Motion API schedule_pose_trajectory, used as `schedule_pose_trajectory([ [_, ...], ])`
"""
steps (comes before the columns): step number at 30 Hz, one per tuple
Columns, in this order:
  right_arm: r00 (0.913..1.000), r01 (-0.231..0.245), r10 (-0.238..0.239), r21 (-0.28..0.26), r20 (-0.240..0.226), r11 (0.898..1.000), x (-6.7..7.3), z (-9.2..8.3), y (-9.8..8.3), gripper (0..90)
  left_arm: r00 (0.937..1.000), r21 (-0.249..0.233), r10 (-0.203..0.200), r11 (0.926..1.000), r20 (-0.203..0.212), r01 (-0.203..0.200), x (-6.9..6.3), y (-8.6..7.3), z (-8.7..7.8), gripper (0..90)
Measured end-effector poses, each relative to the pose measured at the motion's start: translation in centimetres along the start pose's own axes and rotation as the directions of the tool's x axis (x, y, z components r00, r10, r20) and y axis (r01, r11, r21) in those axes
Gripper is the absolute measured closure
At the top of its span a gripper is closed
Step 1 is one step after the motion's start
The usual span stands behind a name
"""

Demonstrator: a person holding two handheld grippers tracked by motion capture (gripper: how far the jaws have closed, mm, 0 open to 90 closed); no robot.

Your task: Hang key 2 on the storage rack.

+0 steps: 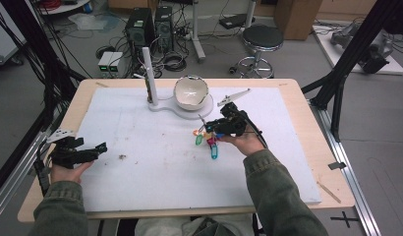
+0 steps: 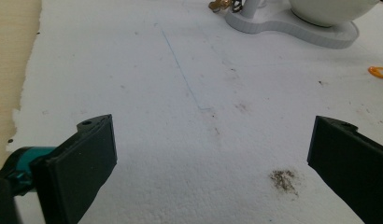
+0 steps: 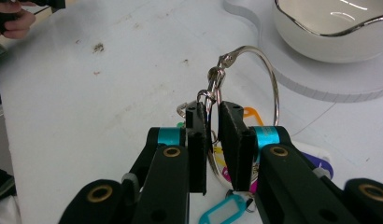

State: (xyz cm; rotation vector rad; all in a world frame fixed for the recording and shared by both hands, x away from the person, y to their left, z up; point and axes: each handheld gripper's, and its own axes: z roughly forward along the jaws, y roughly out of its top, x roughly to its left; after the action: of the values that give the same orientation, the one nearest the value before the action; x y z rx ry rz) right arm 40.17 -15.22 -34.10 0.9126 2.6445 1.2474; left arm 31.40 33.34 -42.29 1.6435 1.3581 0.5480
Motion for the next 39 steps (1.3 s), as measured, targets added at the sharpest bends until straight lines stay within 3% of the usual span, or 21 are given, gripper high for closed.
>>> schedule_pose_trajectory([
  [5, 1.0, 0.006, -0.006, -0.002, 0.002, 1.0, 0.2, -0.4, 0.7, 80.7, 1.0, -0.002, -0.002, 1.0, 0.0, 0.002, 0.0, 0.0, 0.0, 1.8],
  [17, 0.9993, -0.003, 0.001, -0.063, -0.037, 0.998, 0.1, -1.8, 2.7, 80.7, 1.0, -0.001, -0.002, 1.0, 0.006, 0.002, 0.0, 0.0, 0.0, 1.8],
  [23, 0.9995, 0.001, -0.003, -0.052, -0.031, 0.999, 0.3, -2.0, 3.6, 80.7, 1.0, 0.003, -0.001, 1.0, 0.005, 0.001, 0.0, 0.0, 0.0, 1.8],
  [39, 0.9969, 0.026, -0.03, -0.064, -0.073, 0.998, 0.8, -2.0, 6.8, 80.7, 1.0, 0.003, 0.0, 1.0, 0.006, 0.0, 0.0, 0.0, 0.0, 1.8],
])
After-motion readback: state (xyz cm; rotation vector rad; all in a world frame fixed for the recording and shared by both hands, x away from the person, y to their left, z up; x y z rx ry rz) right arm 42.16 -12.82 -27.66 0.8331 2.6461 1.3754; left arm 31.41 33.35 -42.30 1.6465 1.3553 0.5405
